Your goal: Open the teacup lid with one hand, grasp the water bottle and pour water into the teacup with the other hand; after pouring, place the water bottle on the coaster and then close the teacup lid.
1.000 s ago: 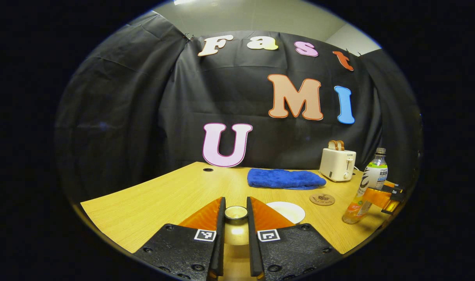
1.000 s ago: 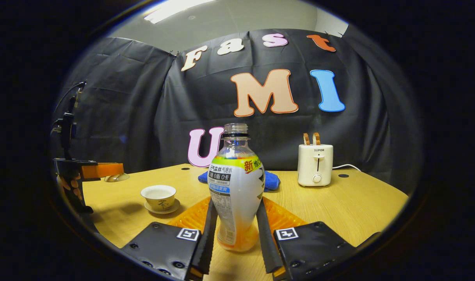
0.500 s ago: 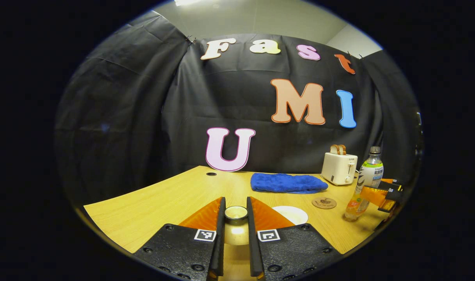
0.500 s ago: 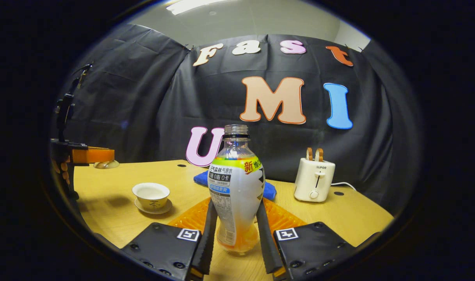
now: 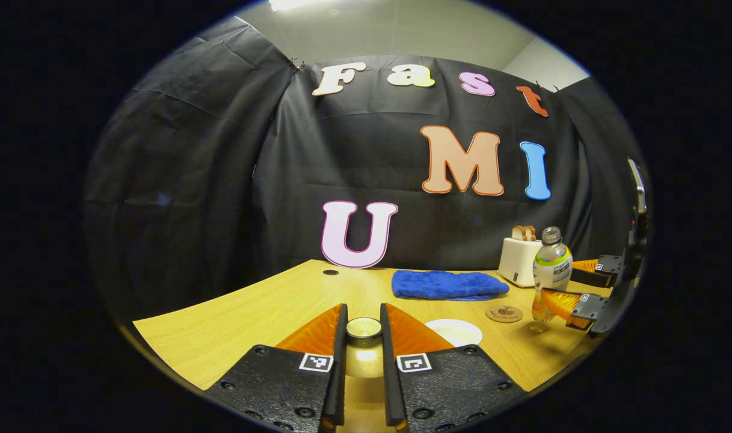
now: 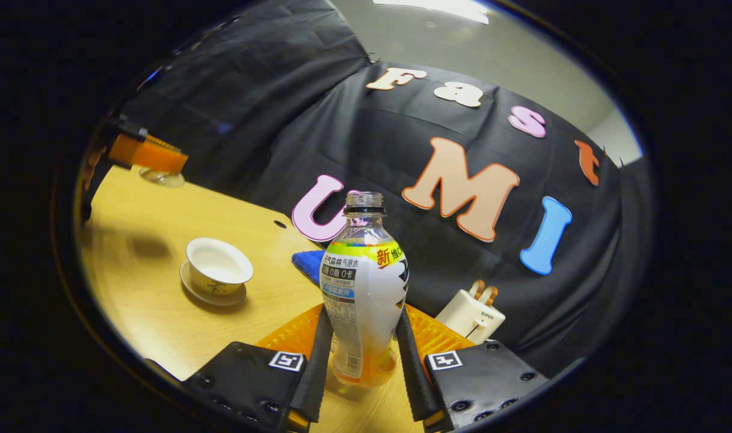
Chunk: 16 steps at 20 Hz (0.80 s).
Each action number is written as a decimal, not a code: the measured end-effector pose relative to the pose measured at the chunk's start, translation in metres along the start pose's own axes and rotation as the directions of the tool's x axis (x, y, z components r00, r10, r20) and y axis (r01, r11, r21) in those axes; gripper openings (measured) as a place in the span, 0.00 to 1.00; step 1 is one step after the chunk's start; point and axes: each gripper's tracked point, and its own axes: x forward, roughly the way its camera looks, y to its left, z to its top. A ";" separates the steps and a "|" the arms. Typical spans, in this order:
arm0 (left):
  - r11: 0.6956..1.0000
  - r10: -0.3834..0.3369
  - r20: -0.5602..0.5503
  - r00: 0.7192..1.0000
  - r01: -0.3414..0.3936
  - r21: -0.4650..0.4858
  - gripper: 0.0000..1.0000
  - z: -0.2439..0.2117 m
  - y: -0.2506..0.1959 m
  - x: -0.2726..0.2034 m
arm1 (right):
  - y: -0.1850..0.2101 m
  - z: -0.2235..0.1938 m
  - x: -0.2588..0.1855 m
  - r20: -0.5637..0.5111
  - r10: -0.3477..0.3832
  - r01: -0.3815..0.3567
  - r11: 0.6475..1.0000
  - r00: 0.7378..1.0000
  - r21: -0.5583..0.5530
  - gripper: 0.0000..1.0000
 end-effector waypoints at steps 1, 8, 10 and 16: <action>1.000 0.002 0.003 1.000 -0.002 0.001 0.24 0.000 0.002 -0.001 | 0.008 -0.001 0.001 -0.001 0.007 -0.007 0.999 1.000 -0.032 0.60; 1.000 0.017 0.005 1.000 -0.017 -0.020 0.24 -0.006 0.020 -0.004 | 0.029 -0.007 0.009 -0.016 0.025 -0.028 0.943 1.000 -0.331 0.60; 0.999 0.025 0.010 1.000 -0.025 -0.022 0.24 -0.007 0.026 -0.006 | 0.030 -0.008 0.009 -0.011 0.030 -0.032 0.917 0.999 -0.397 0.60; 0.999 0.026 0.003 1.000 -0.026 -0.028 0.24 -0.014 0.033 -0.009 | 0.063 -0.016 0.012 -0.010 0.068 -0.061 0.805 0.998 -0.590 0.60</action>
